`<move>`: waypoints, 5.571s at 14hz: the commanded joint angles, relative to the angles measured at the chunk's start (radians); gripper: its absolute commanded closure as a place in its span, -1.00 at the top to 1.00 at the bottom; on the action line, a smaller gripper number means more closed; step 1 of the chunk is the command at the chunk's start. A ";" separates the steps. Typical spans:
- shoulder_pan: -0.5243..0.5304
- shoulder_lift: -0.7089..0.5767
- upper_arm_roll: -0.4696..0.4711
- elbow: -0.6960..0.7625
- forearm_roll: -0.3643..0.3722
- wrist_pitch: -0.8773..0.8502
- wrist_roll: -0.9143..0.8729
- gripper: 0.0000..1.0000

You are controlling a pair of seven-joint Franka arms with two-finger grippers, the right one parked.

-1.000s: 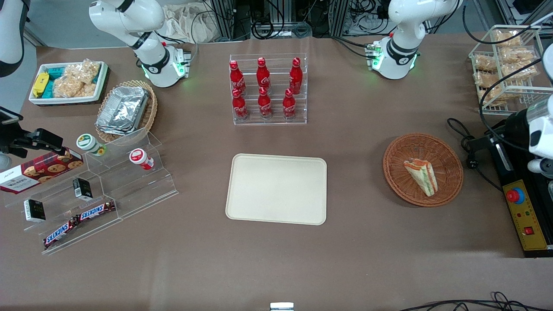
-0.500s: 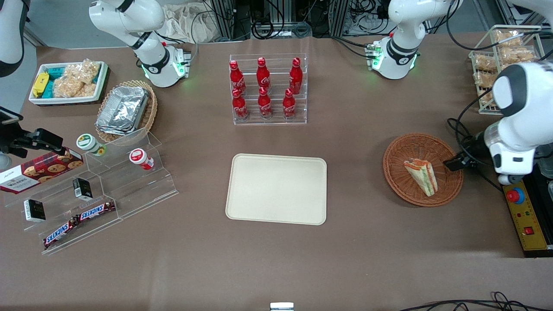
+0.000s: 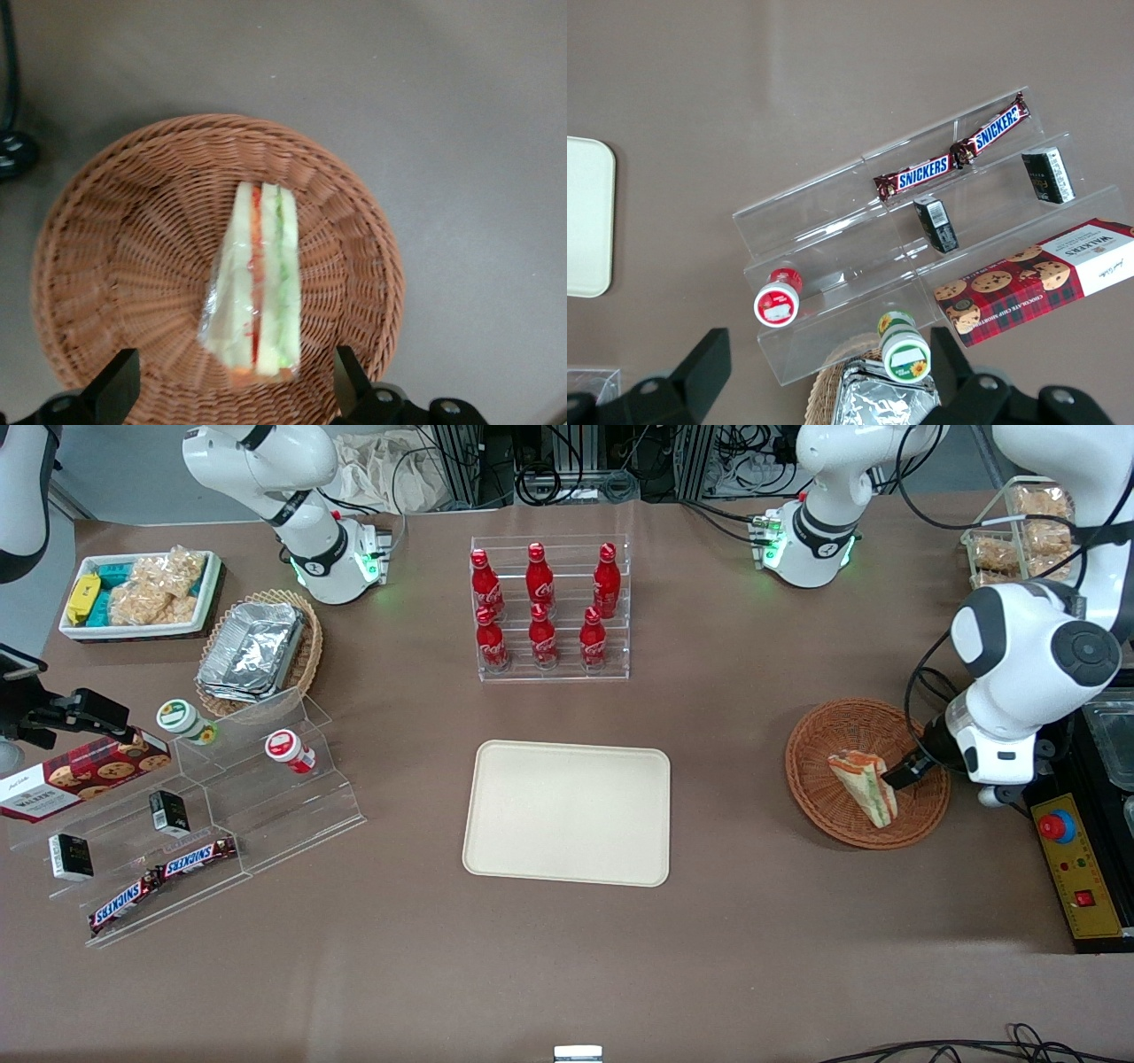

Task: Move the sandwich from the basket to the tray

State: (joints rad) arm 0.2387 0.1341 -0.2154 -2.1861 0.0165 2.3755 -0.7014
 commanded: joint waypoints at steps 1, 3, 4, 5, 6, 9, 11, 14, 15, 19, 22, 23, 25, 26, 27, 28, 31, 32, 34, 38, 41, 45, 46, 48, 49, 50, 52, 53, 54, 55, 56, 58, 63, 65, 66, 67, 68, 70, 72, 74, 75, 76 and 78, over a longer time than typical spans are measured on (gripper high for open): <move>-0.018 0.054 -0.001 -0.006 0.005 0.070 -0.033 0.97; -0.018 0.077 -0.001 -0.012 0.007 0.091 -0.032 0.97; -0.018 0.084 -0.001 -0.014 0.007 0.093 -0.032 0.97; -0.016 0.093 -0.001 -0.015 0.007 0.093 -0.032 0.97; -0.016 0.100 0.001 -0.018 0.007 0.093 -0.032 0.97; -0.012 0.131 0.002 -0.021 0.007 0.103 -0.030 0.98; -0.009 0.148 0.002 -0.020 0.007 0.108 -0.030 0.98; -0.009 0.168 0.005 -0.018 0.007 0.110 -0.030 -0.59; -0.009 0.168 0.005 -0.017 0.007 0.108 -0.030 -1.00; -0.007 0.147 0.005 -0.003 0.007 0.088 -0.010 -1.00; -0.015 0.113 0.001 0.095 0.007 -0.100 0.011 -1.00; -0.016 0.113 -0.001 0.161 0.005 -0.195 0.034 -1.00; -0.019 0.124 -0.001 0.311 0.004 -0.383 0.071 -1.00; -0.036 0.125 -0.004 0.378 0.003 -0.456 0.089 -1.00; -0.056 0.134 -0.005 0.444 0.003 -0.514 0.095 -1.00; -0.082 0.140 -0.005 0.504 0.003 -0.560 0.102 -1.00; -0.195 0.194 -0.007 0.664 0.003 -0.659 0.118 -1.00; -0.235 0.217 -0.007 0.693 0.002 -0.662 0.118 -1.00; -0.335 0.281 -0.007 0.739 0.003 -0.654 0.117 -1.00; -0.476 0.465 -0.007 0.854 0.005 -0.586 0.031 -1.00; -0.553 0.556 -0.005 0.855 0.028 -0.445 -0.035 -1.00; -0.610 0.628 -0.005 0.852 0.046 -0.349 -0.072 -1.00; -0.613 0.642 -0.005 0.852 0.046 -0.329 -0.072 -1.00; -0.614 0.656 -0.007 0.845 0.045 -0.302 -0.072 -1.00; -0.616 0.663 -0.007 0.845 0.045 -0.292 -0.070 -1.00; -0.616 0.667 -0.009 0.844 0.045 -0.277 -0.067 -1.00; -0.649 0.680 -0.007 0.844 0.045 -0.265 -0.063 -1.00; -0.671 0.683 -0.005 0.844 0.048 -0.259 -0.067 -1.00; -0.671 0.691 -0.004 0.844 0.048 -0.246 -0.072 -0.95; -0.671 0.691 -0.004 0.844 0.046 -0.243 -0.072 -0.68; -0.670 0.691 -0.004 0.844 0.045 -0.243 -0.073 -0.35; -0.664 0.679 -0.001 0.844 0.051 -0.243 -0.060 1.00; -0.625 0.569 0.001 0.842 0.046 -0.324 -0.070 1.00; -0.564 0.488 0.001 0.842 0.043 -0.412 -0.058 1.00; -0.514 0.448 -0.002 0.838 0.040 -0.459 -0.055 1.00; -0.486 0.399 -0.004 0.819 0.039 -0.513 -0.053 1.00; -0.469 0.347 -0.001 0.793 0.039 -0.550 -0.053 1.00; -0.417 0.239 -0.001 0.711 0.042 -0.581 -0.041 1.00; -0.360 0.117 -0.001 0.593 0.042 -0.581 0.040 1.00; -0.294 0.015 -0.001 0.502 0.033 -0.581 0.101 1.00; -0.273 -0.029 -0.001 0.465 0.031 -0.581 0.127 1.00; -0.253 -0.066 -0.001 0.438 0.031 -0.584 0.152 1.00; -0.194 -0.085 -0.001 0.462 0.019 -0.649 0.209 1.00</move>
State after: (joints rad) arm -0.0085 0.1081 -0.2062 -1.6864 0.0522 1.7619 -0.5452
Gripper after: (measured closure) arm 0.000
